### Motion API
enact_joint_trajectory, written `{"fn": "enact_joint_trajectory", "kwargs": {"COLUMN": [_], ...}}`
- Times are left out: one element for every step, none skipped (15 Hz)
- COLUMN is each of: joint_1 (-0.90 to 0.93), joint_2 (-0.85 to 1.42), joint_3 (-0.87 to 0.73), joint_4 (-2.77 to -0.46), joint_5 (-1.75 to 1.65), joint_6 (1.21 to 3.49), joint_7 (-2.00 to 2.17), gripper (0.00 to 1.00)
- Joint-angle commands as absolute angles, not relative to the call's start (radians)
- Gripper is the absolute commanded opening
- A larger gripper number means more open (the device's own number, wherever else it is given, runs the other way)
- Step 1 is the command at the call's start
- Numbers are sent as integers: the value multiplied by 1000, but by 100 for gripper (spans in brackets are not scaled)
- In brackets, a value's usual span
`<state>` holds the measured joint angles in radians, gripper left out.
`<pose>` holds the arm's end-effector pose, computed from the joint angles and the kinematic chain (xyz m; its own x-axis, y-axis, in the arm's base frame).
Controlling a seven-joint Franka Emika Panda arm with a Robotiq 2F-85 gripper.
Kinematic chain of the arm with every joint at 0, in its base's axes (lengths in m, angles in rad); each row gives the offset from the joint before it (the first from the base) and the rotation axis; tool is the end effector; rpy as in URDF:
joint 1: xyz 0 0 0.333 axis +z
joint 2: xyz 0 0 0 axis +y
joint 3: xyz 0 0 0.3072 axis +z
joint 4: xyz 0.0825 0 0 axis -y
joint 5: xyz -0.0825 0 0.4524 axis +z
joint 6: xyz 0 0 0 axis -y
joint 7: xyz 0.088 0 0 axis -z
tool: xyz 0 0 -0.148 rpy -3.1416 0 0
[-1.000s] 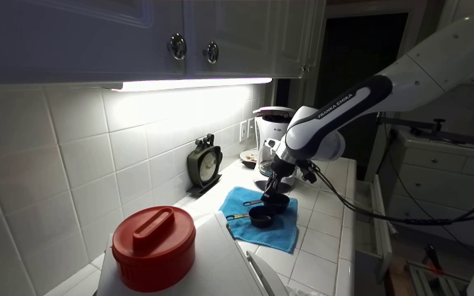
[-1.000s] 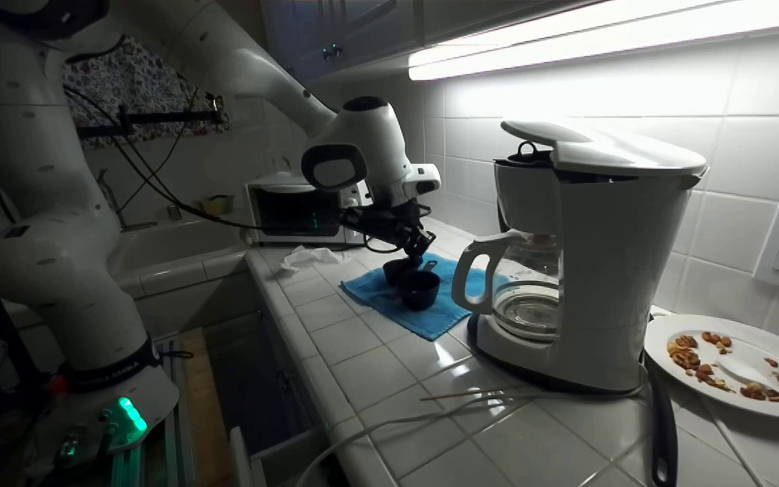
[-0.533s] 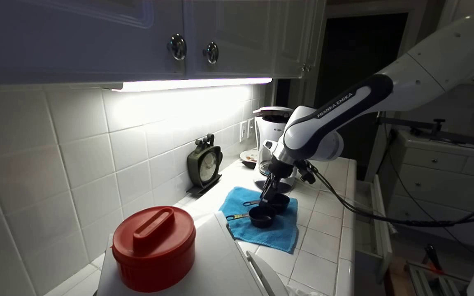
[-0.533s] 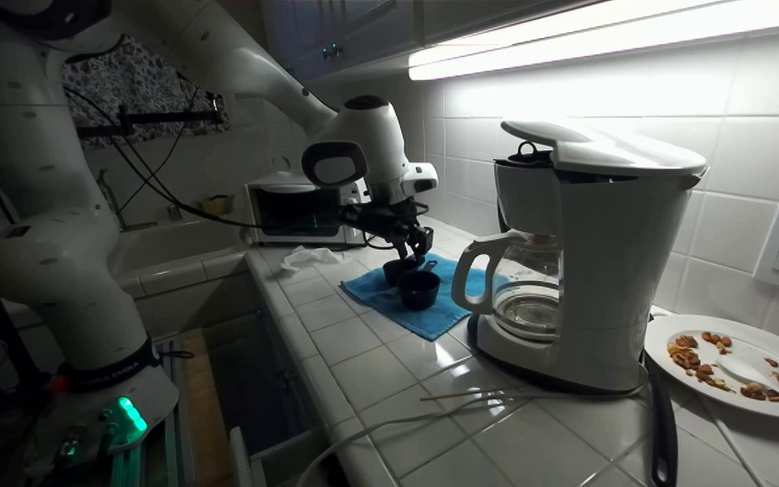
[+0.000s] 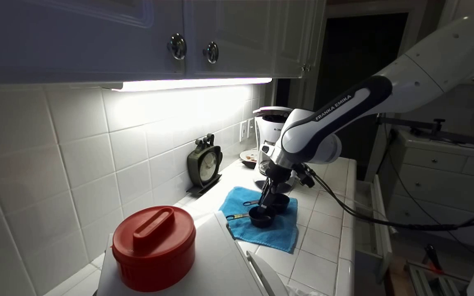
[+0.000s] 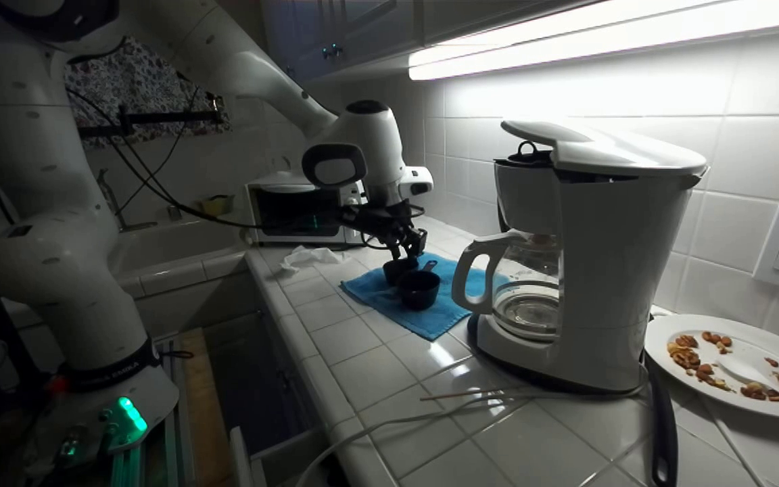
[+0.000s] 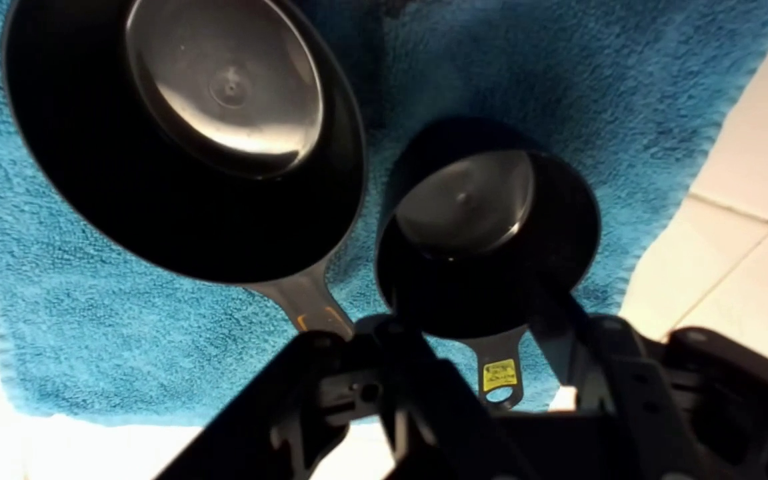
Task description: Swap around the black pots on the counter
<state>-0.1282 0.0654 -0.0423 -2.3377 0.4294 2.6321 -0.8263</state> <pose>0.5781 -0.1017 0.2307 0.9061 0.2736 0.3227 0.3080 -0.9495 -0.0597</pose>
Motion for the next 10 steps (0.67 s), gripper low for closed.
{"fn": "enact_joint_trajectory", "kwargs": {"joint_1": [-127, -127, -128, -129, -129, -129, -127, -127, -127, -126], "joint_2": [82, 81, 80, 79, 76, 72, 69, 67, 69, 72], "joint_3": [-39, -39, -38, -38, -39, -39, -40, -40, -40, -40], "joint_4": [-2317, -2318, -2318, -2319, -2321, -2323, -2326, -2326, -2325, -2324], "joint_5": [450, 449, 451, 452, 449, 446, 433, 431, 428, 424], "joint_6": [2602, 2603, 2602, 2604, 2606, 2609, 2616, 2619, 2619, 2620], "joint_7": [-852, -852, -853, -852, -849, -848, -839, -841, -840, -838], "gripper": [18, 42, 56, 58, 63, 71, 77, 83, 92, 98]}}
